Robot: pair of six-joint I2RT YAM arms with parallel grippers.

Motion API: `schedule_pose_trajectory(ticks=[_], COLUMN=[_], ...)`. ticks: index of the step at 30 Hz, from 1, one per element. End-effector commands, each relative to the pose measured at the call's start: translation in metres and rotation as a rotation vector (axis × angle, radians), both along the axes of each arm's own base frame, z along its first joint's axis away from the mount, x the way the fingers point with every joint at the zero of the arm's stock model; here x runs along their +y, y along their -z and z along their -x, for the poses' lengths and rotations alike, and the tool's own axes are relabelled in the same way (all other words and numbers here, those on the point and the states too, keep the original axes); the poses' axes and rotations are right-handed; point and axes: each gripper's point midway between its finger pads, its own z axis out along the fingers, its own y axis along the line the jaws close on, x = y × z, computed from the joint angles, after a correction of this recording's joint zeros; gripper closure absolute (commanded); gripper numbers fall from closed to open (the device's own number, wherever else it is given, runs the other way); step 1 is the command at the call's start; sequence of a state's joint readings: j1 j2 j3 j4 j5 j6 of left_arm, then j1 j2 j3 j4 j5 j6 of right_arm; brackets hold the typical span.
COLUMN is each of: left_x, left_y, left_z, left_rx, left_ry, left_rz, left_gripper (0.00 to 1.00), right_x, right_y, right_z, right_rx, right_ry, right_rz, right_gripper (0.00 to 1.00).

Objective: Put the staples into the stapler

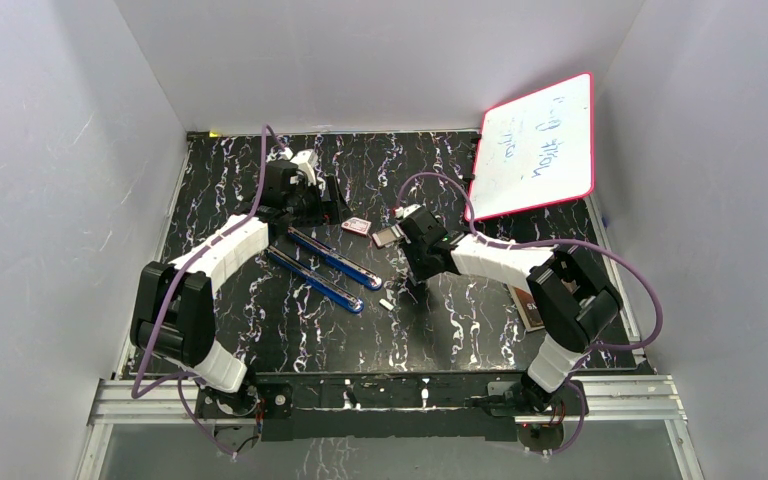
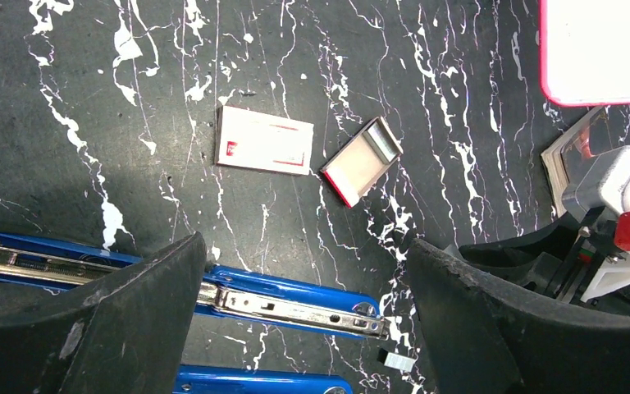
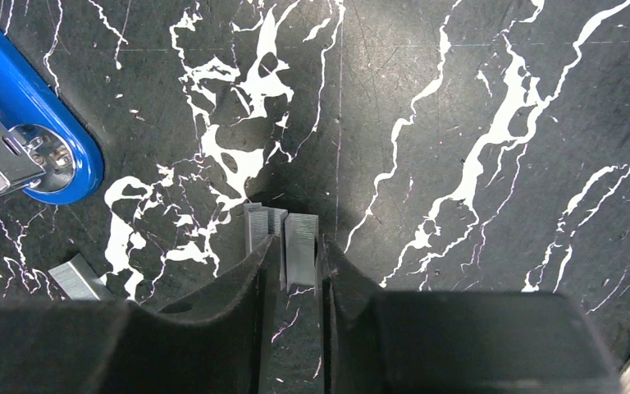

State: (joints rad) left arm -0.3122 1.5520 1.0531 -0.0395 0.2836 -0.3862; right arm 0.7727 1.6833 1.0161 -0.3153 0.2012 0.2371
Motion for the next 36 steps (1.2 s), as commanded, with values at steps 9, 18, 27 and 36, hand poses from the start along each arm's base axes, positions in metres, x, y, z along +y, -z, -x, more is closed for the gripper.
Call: schedule_pose_trajectory(ticks=[9, 18, 27, 36], left_x=[0.000, -0.003, -0.004, -0.005], left_y=[-0.009, -0.008, -0.007, -0.008], left_z=[0.004, 0.003, 0.004, 0.004], left_rx=[-0.014, -0.007, -0.005, -0.005], left_ry=[0.001, 0.004, 0.004, 0.007], left_rz=[0.001, 0.007, 0.006, 0.007], left_gripper=[0.09, 0.09, 0.09, 0.09], right_x=[-0.005, -0.008, -0.010, -0.013], right_y=[-0.017, -0.020, -0.019, -0.014], right_z=[-0.008, -0.007, -0.008, -0.011], right_rx=[-0.066, -0.074, -0.076, -0.074], right_ry=[0.050, 0.071, 0.086, 0.115], right_rz=[-0.016, -0.029, -0.017, 0.001], right_gripper=[0.63, 0.63, 0.68, 0.72])
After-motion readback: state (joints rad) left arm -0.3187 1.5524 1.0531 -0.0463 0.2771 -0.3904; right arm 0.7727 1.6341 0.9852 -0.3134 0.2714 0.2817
